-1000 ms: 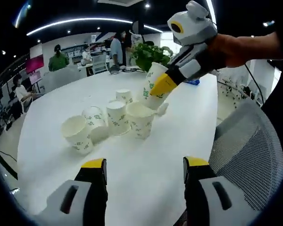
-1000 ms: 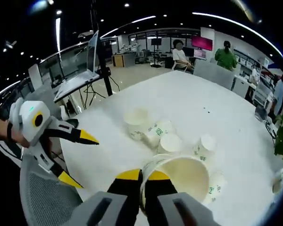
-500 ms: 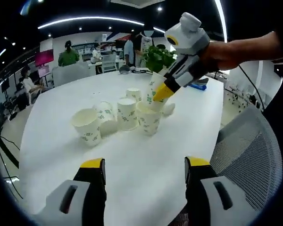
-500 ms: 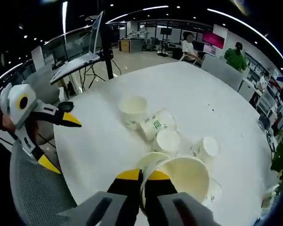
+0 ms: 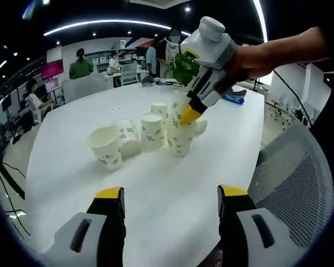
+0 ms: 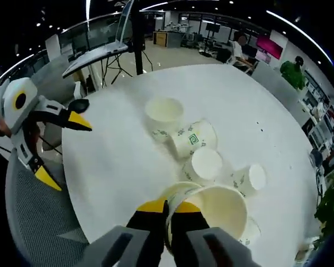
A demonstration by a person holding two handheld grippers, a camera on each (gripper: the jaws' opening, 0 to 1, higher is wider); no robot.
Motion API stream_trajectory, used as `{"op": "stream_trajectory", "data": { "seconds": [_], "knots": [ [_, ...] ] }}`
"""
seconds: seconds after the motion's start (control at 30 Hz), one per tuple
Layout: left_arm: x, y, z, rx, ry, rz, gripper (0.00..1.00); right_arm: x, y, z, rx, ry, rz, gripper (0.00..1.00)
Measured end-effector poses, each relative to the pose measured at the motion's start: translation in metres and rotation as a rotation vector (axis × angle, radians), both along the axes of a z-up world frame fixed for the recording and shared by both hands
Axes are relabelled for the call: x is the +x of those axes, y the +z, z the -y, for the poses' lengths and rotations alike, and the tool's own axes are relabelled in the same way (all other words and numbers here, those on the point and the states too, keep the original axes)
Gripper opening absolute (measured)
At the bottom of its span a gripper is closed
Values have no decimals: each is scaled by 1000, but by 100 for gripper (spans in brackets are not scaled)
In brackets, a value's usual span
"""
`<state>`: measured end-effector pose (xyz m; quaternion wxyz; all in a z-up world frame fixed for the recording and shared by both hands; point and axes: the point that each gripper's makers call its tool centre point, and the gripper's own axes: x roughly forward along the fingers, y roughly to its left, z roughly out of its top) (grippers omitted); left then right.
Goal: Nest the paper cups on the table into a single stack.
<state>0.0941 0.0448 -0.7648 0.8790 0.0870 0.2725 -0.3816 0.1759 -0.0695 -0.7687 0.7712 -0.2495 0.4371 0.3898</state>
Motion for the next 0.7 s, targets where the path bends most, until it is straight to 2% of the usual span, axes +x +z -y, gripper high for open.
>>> {"op": "stream_trajectory", "data": {
  "seconds": [0.3,0.7],
  "knots": [
    [-2,2,-1,5,-1,-4,66,0,-12,-1,-60,36,-27,0],
    [2,6,0,-15,-3,-19,65,-3,-9,2,-70,27,-41,6]
  ]
}}
